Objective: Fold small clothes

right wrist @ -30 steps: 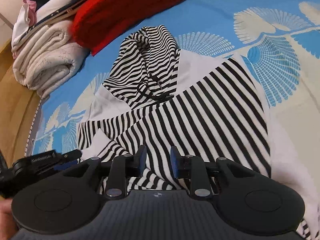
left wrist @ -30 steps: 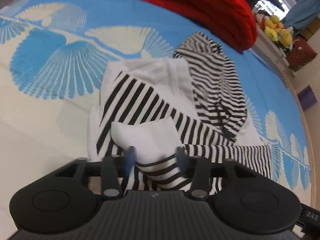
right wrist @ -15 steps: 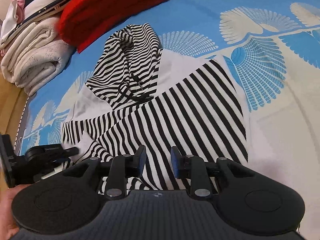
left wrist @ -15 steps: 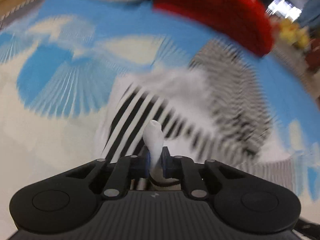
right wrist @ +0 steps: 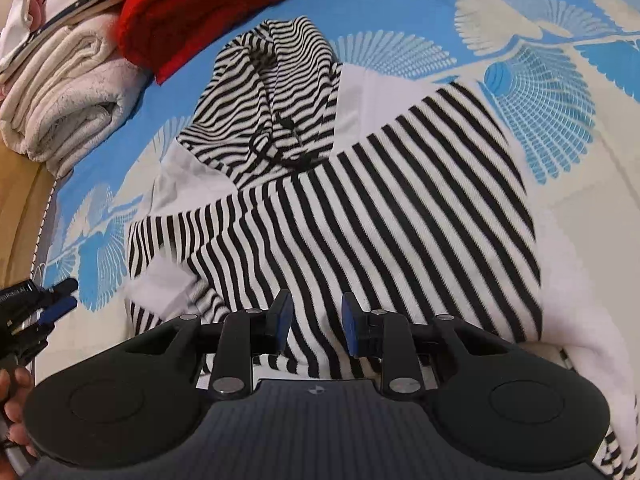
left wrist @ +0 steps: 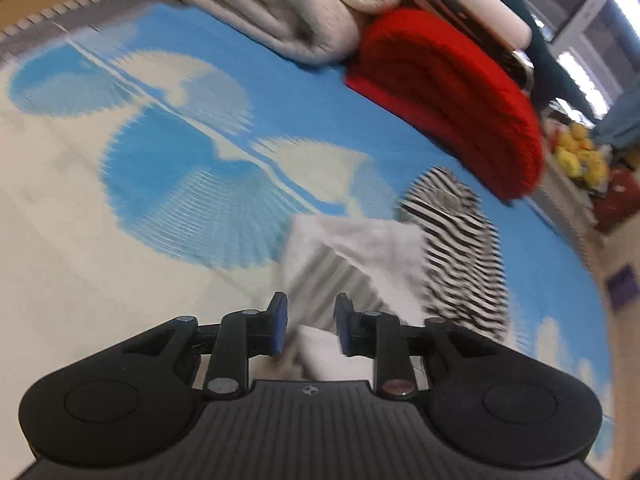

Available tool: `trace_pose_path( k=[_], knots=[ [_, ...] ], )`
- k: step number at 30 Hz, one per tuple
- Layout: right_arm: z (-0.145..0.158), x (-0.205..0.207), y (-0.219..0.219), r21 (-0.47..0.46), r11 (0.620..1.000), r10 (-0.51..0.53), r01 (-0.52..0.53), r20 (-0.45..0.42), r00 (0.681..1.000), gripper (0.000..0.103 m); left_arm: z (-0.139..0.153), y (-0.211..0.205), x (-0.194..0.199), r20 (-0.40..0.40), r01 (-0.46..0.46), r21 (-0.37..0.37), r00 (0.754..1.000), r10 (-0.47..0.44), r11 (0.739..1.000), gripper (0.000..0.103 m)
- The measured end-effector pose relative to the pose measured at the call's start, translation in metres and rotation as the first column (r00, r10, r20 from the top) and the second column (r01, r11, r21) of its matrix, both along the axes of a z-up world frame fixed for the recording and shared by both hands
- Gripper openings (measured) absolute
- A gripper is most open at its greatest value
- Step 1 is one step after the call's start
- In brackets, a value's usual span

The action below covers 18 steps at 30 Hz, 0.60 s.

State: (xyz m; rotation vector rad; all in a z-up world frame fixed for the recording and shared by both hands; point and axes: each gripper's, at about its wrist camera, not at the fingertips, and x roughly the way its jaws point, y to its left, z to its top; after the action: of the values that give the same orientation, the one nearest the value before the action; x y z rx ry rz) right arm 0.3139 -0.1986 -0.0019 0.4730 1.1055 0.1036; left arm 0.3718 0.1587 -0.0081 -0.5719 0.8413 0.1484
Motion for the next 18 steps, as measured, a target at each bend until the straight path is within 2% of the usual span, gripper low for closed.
trace_pose_path(
  k=[1, 4, 6, 9, 10, 11, 13, 16, 18],
  knots=[
    [0.000, -0.001, 0.001, 0.001, 1.000, 0.000, 0.000, -0.002, 1.000, 0.028, -0.005, -0.002, 0.002, -0.013, 0.019, -0.044, 1.000, -0.019, 0.999, 0.044],
    [0.000, -0.002, 0.003, 0.005, 1.000, -0.001, 0.001, -0.001, 1.000, 0.028, -0.024, -0.013, 0.012, -0.070, 0.048, -0.165, 0.996, -0.060, 0.985, 0.046],
    [0.001, -0.001, 0.001, 0.005, 1.000, -0.004, 0.004, 0.001, 1.000, 0.028, -0.034, -0.027, 0.018, -0.098, 0.060, -0.175, 0.992, -0.078, 0.983, 0.046],
    [0.002, 0.000, -0.004, 0.007, 1.000, -0.010, 0.010, 0.003, 1.000, 0.029, -0.044, -0.050, 0.029, -0.113, 0.109, -0.138, 0.986, -0.125, 0.984, 0.046],
    [0.002, 0.000, -0.006, 0.009, 1.000, -0.012, 0.012, 0.003, 1.000, 0.029, -0.048, -0.055, 0.032, -0.129, 0.112, -0.130, 0.983, -0.129, 0.985, 0.051],
    [0.003, 0.001, -0.008, 0.012, 1.000, -0.014, 0.014, 0.002, 1.000, 0.029, -0.053, -0.061, 0.036, -0.149, 0.114, -0.125, 0.980, -0.132, 0.986, 0.065],
    [0.003, 0.001, -0.014, 0.016, 1.000, -0.020, 0.020, 0.001, 1.000, 0.029, -0.064, -0.074, 0.043, -0.177, 0.117, -0.093, 0.975, -0.132, 0.989, 0.076],
    [0.005, 0.002, -0.021, 0.014, 1.000, -0.027, 0.027, 0.002, 1.000, 0.029, -0.067, -0.097, 0.044, -0.185, 0.165, 0.033, 0.970, -0.156, 0.986, 0.077],
    [0.005, 0.003, -0.026, 0.015, 0.999, -0.034, 0.034, -0.001, 0.999, 0.029, -0.068, -0.110, 0.043, -0.179, 0.202, 0.127, 0.968, -0.178, 0.971, 0.075]
  ],
)
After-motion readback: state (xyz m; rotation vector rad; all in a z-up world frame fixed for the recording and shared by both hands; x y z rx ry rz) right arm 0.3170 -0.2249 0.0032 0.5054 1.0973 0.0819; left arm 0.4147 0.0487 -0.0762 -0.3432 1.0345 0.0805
